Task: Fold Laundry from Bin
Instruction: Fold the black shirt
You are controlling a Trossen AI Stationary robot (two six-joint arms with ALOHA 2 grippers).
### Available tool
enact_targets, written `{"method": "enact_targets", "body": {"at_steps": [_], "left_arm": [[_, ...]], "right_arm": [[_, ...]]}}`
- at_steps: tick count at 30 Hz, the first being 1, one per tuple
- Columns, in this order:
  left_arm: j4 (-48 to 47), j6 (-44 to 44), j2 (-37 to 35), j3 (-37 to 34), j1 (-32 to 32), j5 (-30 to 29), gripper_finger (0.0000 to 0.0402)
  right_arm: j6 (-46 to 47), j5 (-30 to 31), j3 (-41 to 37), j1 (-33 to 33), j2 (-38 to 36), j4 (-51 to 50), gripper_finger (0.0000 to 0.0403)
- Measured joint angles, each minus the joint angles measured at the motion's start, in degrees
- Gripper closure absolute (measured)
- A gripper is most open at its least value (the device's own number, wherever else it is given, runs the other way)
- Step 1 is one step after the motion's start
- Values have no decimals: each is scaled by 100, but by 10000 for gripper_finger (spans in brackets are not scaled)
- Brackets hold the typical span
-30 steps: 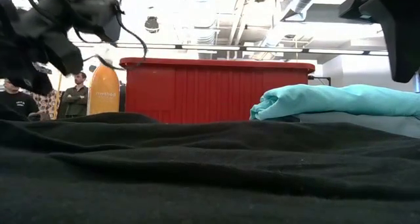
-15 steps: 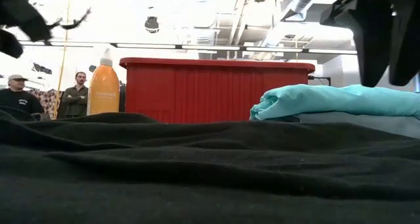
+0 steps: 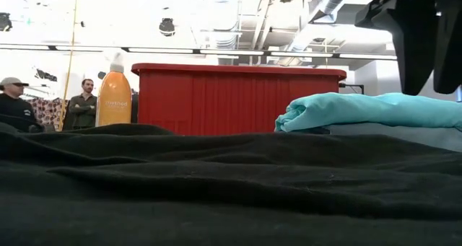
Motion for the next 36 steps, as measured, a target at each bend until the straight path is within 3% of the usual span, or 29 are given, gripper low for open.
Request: {"method": "enact_targets", "body": {"at_steps": [9,18,22,28,32,36], "left_arm": [[-469,-812,0,2,-722,101,401],[-527,-229,0,2,-685,-33,401],[-800,358,0,2,-460,-597,401],[-2014,1265,0,50,-86,-1680,401],[-2874,1616,-5,246,155,-2869,401],[-3086,1925,-15,524,356,-3815,401]], "right_arm": [[56,-2,0,11,0,0,232],[61,-2,1,0,0,31,232],[63,-2,2,-43,0,31,232],[66,0,2,-163,0,41,232],[79,0,2,-199,0,35,232],[89,0,2,-242,0,37,232]]}}
